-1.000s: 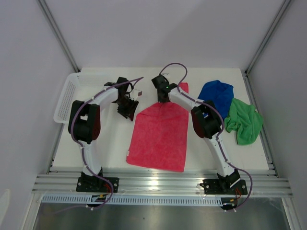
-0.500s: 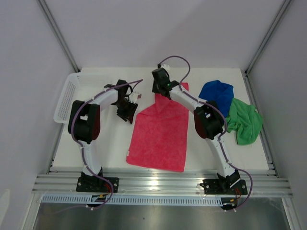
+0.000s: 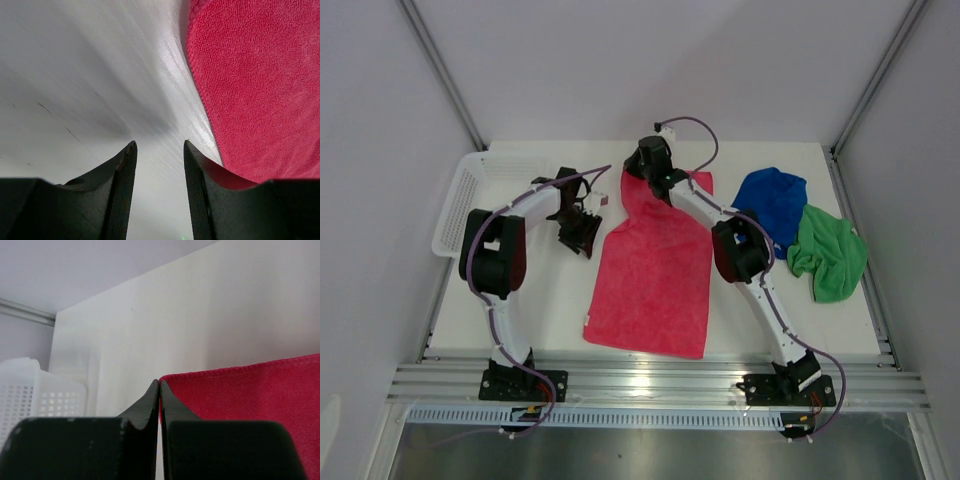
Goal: Roll the towels
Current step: Flatten the towel
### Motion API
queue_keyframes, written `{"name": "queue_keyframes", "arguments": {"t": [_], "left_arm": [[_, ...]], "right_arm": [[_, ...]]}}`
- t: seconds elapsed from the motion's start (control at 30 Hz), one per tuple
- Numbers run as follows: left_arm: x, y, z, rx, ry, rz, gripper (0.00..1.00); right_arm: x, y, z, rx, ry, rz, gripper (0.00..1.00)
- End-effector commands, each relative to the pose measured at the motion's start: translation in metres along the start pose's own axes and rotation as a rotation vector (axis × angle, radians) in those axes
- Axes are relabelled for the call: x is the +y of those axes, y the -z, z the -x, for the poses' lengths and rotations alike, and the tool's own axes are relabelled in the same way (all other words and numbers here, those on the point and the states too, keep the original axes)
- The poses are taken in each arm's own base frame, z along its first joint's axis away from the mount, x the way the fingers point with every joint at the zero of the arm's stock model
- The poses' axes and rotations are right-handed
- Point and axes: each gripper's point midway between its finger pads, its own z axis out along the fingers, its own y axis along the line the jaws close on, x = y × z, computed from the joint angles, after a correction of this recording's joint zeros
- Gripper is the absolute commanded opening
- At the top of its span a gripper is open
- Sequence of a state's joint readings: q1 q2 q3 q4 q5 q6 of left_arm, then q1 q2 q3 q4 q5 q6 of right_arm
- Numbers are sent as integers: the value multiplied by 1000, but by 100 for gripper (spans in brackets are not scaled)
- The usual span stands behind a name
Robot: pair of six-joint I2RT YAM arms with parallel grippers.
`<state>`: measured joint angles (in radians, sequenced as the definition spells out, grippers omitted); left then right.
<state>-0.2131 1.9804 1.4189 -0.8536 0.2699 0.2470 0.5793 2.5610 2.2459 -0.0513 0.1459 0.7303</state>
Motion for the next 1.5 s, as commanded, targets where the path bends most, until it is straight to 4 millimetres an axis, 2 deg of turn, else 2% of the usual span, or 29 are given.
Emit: {"name": "queue_keyframes", "arguments": {"t": [0.0,0.1,0.17,0.27,0.37,0.5,0.63,0.77,0.93,0.97,1.0,1.03,1.07,1.17,1.23,1.27,1.33,1.37,1.4,1.43,1.47], "left_arm": [[-1,8,6,-44,-20,-19,46],[0,8,6,-48,-21,-18,46],[1,9,6,-48,-17,-18,46],[2,8,5,-47,-15,-19,46],[3,8,5,-44,-15,-18,46],[4,8,5,-45,-11,-17,46],[4,9,5,-46,-5,-16,46],[5,9,3,-45,-3,-18,46],[7,8,3,-43,-2,-16,47],[7,9,2,-43,-1,-16,46],[9,9,2,-42,2,-14,46],[9,9,2,-41,3,-16,47],[9,9,1,-41,3,-15,47],[10,9,0,-37,4,-15,48],[9,10,-2,-28,8,-17,48],[8,12,-2,-34,3,-15,48],[4,15,-6,-29,3,-30,48],[2,23,-2,-53,-4,-27,48],[0,24,-4,-53,-7,-37,48],[-3,27,-4,-56,-7,-44,48],[-6,30,-3,-63,-12,-53,48]], "right_arm": [[36,-16,18,-99,-123,124,0],[31,-29,7,-110,-146,126,0],[21,-35,-4,-104,-168,105,0],[14,-41,-8,-114,-191,99,0],[14,-45,-6,-143,-225,112,0],[28,-46,12,-213,-256,162,0],[33,-46,29,-297,-278,189,0],[19,-54,26,-298,-313,162,0],[4,-63,8,-272,-325,127,1],[0,-64,6,-270,-331,116,6],[-1,-64,4,-263,-338,112,18],[-3,-65,2,-256,-337,110,26],[-4,-66,0,-249,-334,114,45],[5,-64,-3,-215,-319,155,69],[18,-59,-2,-187,-283,197,73],[34,-49,13,-195,-263,227,76],[45,-38,25,-189,-164,237,77],[46,-33,37,-195,-137,235,78],[64,-14,67,-222,-122,260,78],[52,-13,60,-181,-101,237,78],[48,-6,69,-174,-73,229,78]]}}
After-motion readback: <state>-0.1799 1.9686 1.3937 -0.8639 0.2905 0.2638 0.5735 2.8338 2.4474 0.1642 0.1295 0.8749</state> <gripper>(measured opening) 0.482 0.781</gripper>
